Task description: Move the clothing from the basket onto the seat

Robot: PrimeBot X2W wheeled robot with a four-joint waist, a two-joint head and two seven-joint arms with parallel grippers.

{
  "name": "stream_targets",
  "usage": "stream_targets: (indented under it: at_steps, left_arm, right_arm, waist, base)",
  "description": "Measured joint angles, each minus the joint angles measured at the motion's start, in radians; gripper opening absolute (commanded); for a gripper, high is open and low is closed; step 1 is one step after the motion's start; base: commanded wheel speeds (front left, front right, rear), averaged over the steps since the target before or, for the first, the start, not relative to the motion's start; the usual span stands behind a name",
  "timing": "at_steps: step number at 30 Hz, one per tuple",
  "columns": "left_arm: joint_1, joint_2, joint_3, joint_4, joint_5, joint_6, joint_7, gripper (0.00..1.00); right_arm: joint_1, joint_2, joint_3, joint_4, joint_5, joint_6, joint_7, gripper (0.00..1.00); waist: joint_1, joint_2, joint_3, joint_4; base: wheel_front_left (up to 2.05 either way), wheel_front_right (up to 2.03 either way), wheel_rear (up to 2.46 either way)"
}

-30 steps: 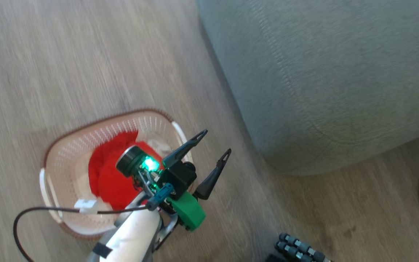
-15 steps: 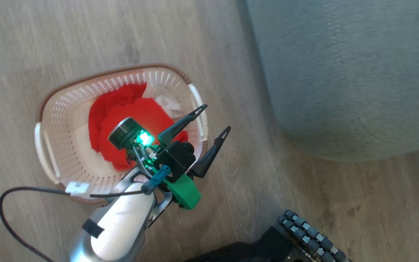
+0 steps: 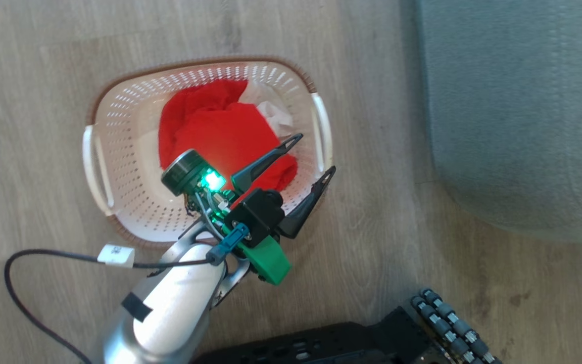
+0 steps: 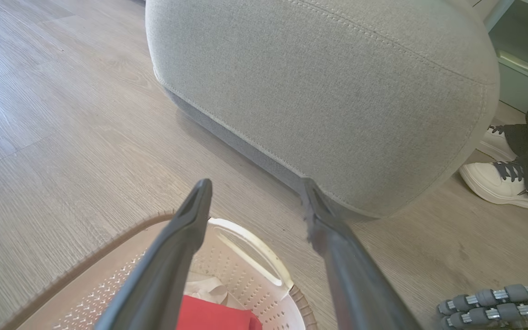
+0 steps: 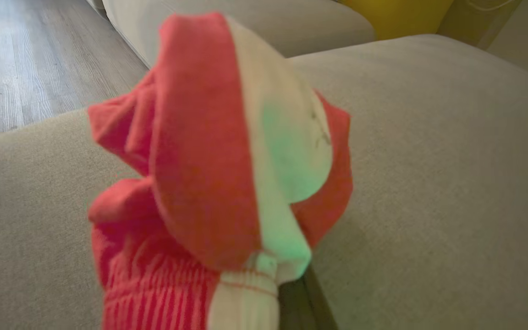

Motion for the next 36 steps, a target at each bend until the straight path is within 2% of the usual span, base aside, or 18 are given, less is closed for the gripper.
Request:
stream_targets:
  at_steps: [4, 9, 10, 11, 24, 28, 36]
  left_arm:
    - [-0.012, -0.002, -0.001, -0.004, 0.000, 0.000, 0.000, 1.00]
    - [-0.013, -0.008, -0.002, -0.007, -0.002, 0.008, 0.000, 1.00]
    - [-0.014, -0.012, -0.002, -0.007, -0.002, 0.008, 0.000, 1.00]
    - [-0.014, -0.014, -0.003, -0.007, -0.002, 0.008, 0.000, 1.00]
    - [-0.012, -0.023, -0.025, 0.013, -0.015, 0.008, 0.000, 1.00]
    - [-0.004, -0.030, -0.021, 0.017, -0.028, 0.009, 0.000, 1.00]
    - [0.070, -0.039, 0.003, 0.028, -0.037, 0.009, 0.000, 1.00]
  right_arm:
    - [-0.031, -0.003, 0.002, 0.070, -0.027, 0.000, 0.007, 0.00]
    - [-0.036, -0.002, 0.005, 0.103, -0.035, 0.000, 0.019, 0.00]
    - [-0.038, -0.003, -0.002, 0.111, -0.036, 0.000, 0.012, 0.44]
    - [-0.040, -0.003, -0.006, 0.116, -0.037, 0.000, 0.007, 1.00]
    - [-0.037, 0.006, 0.017, 0.138, -0.060, 0.000, 0.005, 1.00]
    - [-0.025, 0.012, 0.070, 0.139, -0.086, 0.000, 0.018, 1.00]
    - [0.041, 0.069, 0.180, 0.117, -0.108, 0.000, 0.015, 1.00]
  waist:
    - [0.0000, 0.0000, 0.014, 0.026]
    - [0.0000, 0.0000, 0.022, 0.040]
    - [0.0000, 0.0000, 0.021, 0.041]
    - [0.0000, 0.0000, 0.020, 0.041]
    - [-0.0001, 0.0001, -0.069, 0.015]
    - [-0.0001, 0.0001, -0.121, 0.004]
    - [-0.0002, 0.0001, -0.246, -0.023]
  base:
    - [0.00, 0.00, 0.00]
    - [0.00, 0.00, 0.00]
    - [0.00, 0.00, 0.00]
    - [0.00, 0.00, 0.00]
    - [0.00, 0.00, 0.00]
    - [0.00, 0.00, 0.00]
    - [0.00, 0.00, 0.00]
